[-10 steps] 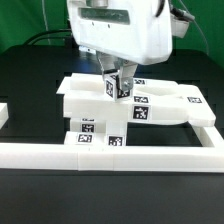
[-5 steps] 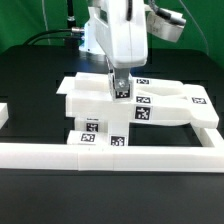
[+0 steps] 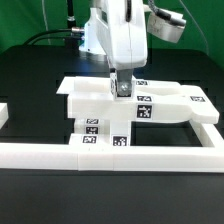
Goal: Assemble chair
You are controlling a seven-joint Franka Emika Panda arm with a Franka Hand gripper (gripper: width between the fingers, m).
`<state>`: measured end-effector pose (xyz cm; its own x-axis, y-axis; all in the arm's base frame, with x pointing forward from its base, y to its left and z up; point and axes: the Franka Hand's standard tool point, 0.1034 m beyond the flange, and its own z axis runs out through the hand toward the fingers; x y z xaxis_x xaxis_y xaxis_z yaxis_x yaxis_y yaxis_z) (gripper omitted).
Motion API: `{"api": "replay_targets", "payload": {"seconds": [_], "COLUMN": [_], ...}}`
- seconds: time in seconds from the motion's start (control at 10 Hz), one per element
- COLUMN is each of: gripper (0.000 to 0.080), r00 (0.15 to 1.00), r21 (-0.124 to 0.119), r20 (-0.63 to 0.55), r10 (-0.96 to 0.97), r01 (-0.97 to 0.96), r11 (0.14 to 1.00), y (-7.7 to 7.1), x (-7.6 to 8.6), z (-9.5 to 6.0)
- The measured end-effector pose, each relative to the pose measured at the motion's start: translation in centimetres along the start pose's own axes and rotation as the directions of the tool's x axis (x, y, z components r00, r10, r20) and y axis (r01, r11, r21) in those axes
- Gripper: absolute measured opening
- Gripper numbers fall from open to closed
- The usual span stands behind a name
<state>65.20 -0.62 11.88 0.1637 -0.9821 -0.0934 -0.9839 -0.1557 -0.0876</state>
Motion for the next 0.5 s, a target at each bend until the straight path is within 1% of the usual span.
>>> {"api": "replay_targets", "payload": {"seconds": [0.1, 0.2, 0.3, 0.5], "gripper": [0.0605, 0.0640, 0.0647, 0.0647], "r00": [0.997, 0.987, 0.964, 0.926], "r21": [0.001, 0.000, -0.001, -0.001], "r20": [0.000, 0.000, 0.000, 0.000], "r10": [-0.082, -0.161, -0.266, -0.379], "r01": [0.082, 0.161, 0.266, 0.379], "r11": [0.997, 0.987, 0.964, 0.926], "y": [-0.08, -0.03, -0.02, 0.00], "x": [-0.21, -0.14, -0.10, -0.09], "z": [-0.06, 0.01, 0.03, 0.05]}}
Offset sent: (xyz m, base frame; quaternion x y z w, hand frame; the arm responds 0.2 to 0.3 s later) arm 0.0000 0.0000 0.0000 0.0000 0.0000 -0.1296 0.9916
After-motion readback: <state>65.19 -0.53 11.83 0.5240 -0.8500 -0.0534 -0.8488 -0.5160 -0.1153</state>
